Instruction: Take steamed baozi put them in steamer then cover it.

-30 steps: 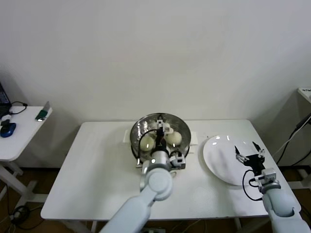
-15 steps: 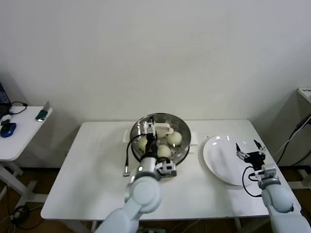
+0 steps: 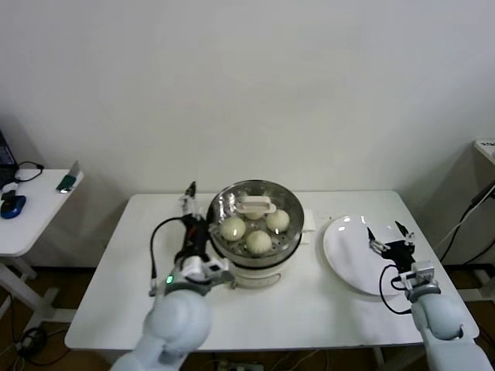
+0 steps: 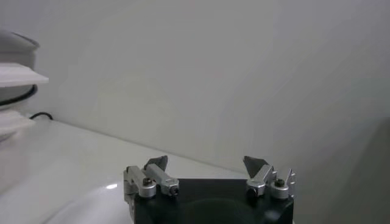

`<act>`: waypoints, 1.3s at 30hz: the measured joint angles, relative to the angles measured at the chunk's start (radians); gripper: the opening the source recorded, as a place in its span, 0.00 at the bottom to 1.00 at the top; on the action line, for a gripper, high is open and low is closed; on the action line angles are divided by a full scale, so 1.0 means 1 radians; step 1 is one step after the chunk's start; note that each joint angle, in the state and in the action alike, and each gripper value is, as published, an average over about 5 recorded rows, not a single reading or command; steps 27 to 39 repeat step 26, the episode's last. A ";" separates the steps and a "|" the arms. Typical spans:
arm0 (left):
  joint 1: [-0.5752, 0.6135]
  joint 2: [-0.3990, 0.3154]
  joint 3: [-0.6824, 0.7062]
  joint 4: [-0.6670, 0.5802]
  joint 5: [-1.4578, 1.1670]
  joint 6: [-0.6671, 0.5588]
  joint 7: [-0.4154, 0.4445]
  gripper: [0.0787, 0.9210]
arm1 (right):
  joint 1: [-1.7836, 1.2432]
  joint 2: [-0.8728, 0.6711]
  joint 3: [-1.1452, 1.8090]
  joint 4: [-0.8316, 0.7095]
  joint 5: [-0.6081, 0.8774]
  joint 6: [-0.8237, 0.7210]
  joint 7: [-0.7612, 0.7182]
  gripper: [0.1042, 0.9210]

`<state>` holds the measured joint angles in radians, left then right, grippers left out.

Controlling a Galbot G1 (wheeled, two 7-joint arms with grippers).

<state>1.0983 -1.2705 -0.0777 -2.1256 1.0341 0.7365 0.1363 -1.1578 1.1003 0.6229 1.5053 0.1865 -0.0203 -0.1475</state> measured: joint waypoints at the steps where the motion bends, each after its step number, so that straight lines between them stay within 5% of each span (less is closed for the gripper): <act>1: 0.018 0.001 -0.027 -0.008 -0.051 0.000 -0.024 0.88 | -0.003 0.000 0.000 0.004 0.002 0.001 -0.004 0.88; 8: 0.171 -0.022 -0.213 -0.027 -0.418 -0.063 -0.156 0.88 | -0.026 0.009 -0.001 0.030 0.014 0.011 -0.029 0.88; 24: 0.401 -0.084 -0.429 0.071 -0.936 -0.583 -0.282 0.88 | -0.103 0.046 0.024 0.090 0.057 0.050 -0.069 0.88; 39: 0.408 -0.085 -0.436 0.077 -0.951 -0.602 -0.285 0.88 | -0.107 0.047 0.025 0.092 0.059 0.053 -0.071 0.88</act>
